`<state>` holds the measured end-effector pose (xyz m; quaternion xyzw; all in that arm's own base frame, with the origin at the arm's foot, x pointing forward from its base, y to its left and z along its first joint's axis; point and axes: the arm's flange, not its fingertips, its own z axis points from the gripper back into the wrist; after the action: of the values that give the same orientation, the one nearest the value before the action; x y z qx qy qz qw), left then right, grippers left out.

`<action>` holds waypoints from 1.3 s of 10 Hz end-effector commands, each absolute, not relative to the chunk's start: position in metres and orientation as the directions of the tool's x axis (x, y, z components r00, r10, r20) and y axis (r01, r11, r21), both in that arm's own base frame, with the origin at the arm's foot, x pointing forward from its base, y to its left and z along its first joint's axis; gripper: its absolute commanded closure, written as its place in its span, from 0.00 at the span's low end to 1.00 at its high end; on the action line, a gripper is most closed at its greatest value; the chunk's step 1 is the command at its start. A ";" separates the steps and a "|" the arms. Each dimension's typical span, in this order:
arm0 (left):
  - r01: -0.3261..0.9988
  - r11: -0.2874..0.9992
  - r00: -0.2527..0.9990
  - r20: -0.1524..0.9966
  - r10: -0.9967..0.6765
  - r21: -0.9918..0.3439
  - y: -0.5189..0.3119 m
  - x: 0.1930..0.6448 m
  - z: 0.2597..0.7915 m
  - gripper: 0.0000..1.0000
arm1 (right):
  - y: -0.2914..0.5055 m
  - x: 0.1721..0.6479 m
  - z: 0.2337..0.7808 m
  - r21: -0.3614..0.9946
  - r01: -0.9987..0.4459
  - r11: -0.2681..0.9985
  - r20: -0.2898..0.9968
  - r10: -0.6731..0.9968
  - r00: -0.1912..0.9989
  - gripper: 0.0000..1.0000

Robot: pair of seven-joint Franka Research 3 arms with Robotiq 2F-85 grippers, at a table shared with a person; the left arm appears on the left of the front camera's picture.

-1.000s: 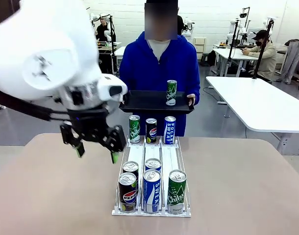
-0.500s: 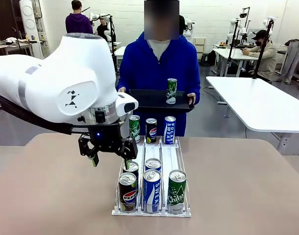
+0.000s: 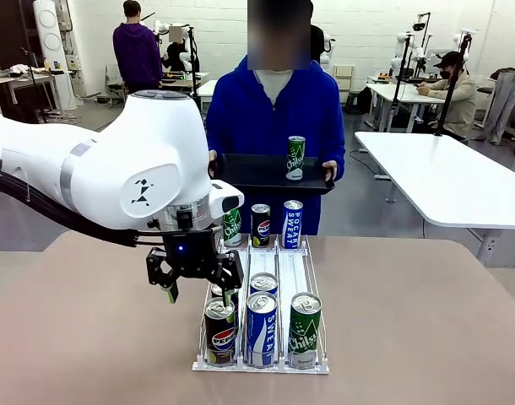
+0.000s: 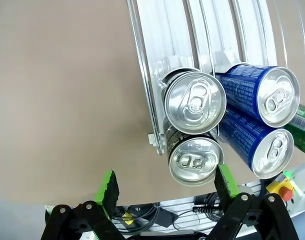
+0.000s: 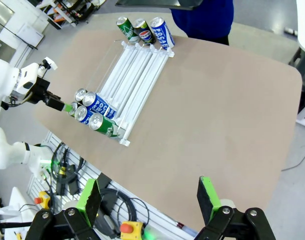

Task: Retrieve and hand over the desired beverage to the person.
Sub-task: Pick up another can of the same type that the person held from the Automatic Can Dispenser.

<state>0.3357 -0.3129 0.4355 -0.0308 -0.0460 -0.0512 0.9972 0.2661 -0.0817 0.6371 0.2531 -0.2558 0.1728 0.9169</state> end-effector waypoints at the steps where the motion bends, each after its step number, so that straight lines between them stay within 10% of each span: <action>1: 0.056 0.996 0.992 0.113 -0.049 -0.063 -0.327 0.339 0.432 0.00 | -0.081 0.268 0.635 0.389 -0.463 0.797 0.566 0.190 0.802 0.00; 13: 0.046 0.998 0.994 0.102 -0.043 -0.031 -0.339 0.348 0.408 0.00 | -0.081 0.268 0.635 0.389 -0.463 0.797 0.566 0.190 0.802 0.00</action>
<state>0.3437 -0.3304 0.4104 -0.0246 -0.0359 -0.0362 0.9984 0.2661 -0.0817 0.6371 0.2531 -0.2558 0.1728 0.9169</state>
